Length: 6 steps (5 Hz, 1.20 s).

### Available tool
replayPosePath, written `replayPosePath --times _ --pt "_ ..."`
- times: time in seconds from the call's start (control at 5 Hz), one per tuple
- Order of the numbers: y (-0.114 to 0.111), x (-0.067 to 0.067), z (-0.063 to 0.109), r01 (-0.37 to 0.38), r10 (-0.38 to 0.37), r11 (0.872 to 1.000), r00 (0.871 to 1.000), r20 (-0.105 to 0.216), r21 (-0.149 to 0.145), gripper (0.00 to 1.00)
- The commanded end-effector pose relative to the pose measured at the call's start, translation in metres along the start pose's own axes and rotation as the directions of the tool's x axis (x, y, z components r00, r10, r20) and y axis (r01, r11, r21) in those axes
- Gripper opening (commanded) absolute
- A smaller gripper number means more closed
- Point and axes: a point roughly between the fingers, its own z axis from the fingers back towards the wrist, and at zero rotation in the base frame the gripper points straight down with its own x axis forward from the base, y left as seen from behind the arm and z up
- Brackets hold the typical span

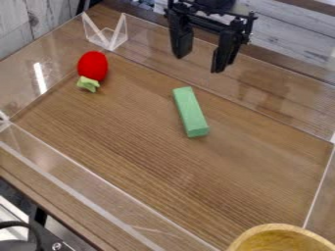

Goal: Move the red object to the right side of the table

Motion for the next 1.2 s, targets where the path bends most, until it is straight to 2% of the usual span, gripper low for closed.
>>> replayPosePath --times 0.0,0.2,0.6,1.0 --pt "0.004 -0.004 0.017 0.018 -0.019 1.000 0.998 0.059 0.016 1.00" --pt "0.004 -0.007 0.015 0.030 -0.031 0.999 0.999 0.045 0.022 1.00" --pt "-0.008 -0.001 0.008 0.033 -0.034 0.999 0.998 0.044 0.010 1.00" --pt "0.001 0.008 -0.006 -0.054 0.053 0.999 0.997 0.051 0.004 1.00"
